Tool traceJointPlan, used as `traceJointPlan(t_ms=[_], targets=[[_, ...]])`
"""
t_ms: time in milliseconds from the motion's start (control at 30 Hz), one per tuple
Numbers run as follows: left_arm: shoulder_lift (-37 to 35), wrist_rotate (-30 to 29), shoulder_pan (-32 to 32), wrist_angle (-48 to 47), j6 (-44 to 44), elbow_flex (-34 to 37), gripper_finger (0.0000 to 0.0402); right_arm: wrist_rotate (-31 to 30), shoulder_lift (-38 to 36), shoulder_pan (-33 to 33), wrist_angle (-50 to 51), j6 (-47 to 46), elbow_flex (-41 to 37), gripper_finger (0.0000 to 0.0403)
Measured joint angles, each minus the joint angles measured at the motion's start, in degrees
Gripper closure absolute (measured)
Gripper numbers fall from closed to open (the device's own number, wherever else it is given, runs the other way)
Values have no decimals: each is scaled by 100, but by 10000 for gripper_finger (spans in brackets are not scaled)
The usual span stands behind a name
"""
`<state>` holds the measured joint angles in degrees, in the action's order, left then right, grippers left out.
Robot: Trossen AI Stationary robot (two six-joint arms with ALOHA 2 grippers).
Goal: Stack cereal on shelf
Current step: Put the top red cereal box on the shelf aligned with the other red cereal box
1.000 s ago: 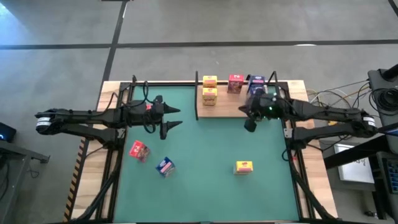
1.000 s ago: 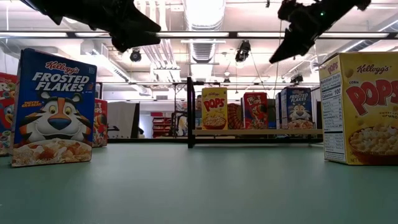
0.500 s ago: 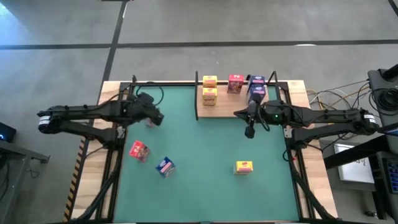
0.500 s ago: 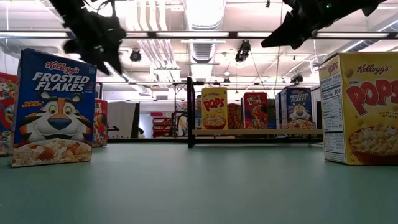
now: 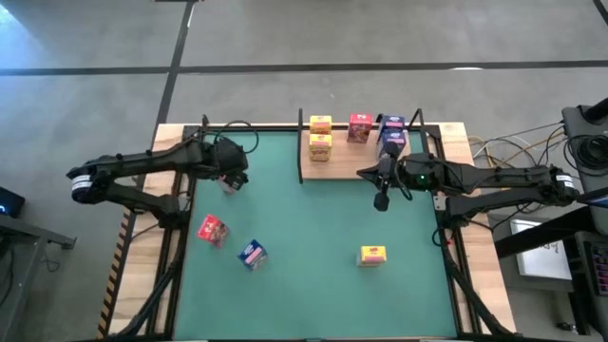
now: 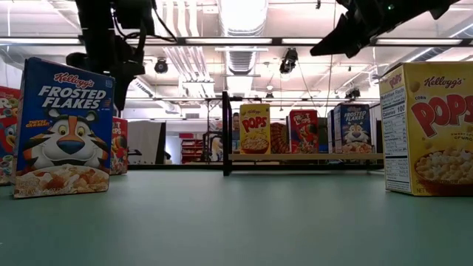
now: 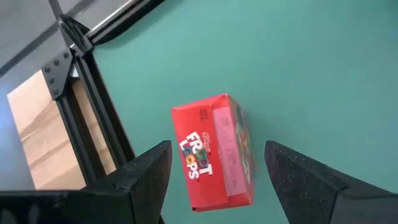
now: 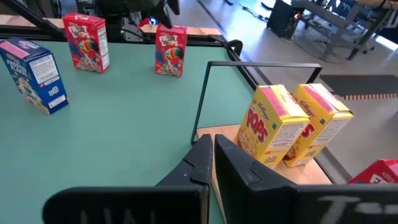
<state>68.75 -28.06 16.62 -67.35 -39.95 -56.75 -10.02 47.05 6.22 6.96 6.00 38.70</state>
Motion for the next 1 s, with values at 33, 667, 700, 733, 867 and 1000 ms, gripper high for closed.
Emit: traceJointPlan(t_ms=[33, 667, 700, 733, 867, 1000], targets=[[-10, 42, 57, 3, 46, 0, 161, 0, 0, 0, -2, 0, -8, 394], [-133, 314, 228, 475, -111, 474, 161, -2, -11, 2, -4, 66, -241, 394], [-133, 299, 243, 478, -128, 510, 161, -2, -11, 2, -4, 61, -241, 394], [-133, 249, 243, 479, -135, 539, 161, -2, -11, 2, -4, 59, -241, 394], [-133, 116, 241, 580, -135, 575, 161, -2, -11, 2, -4, 55, -241, 394], [-133, 95, 241, 786, -120, 662, 161, -2, -11, 2, -6, 46, -241, 394]])
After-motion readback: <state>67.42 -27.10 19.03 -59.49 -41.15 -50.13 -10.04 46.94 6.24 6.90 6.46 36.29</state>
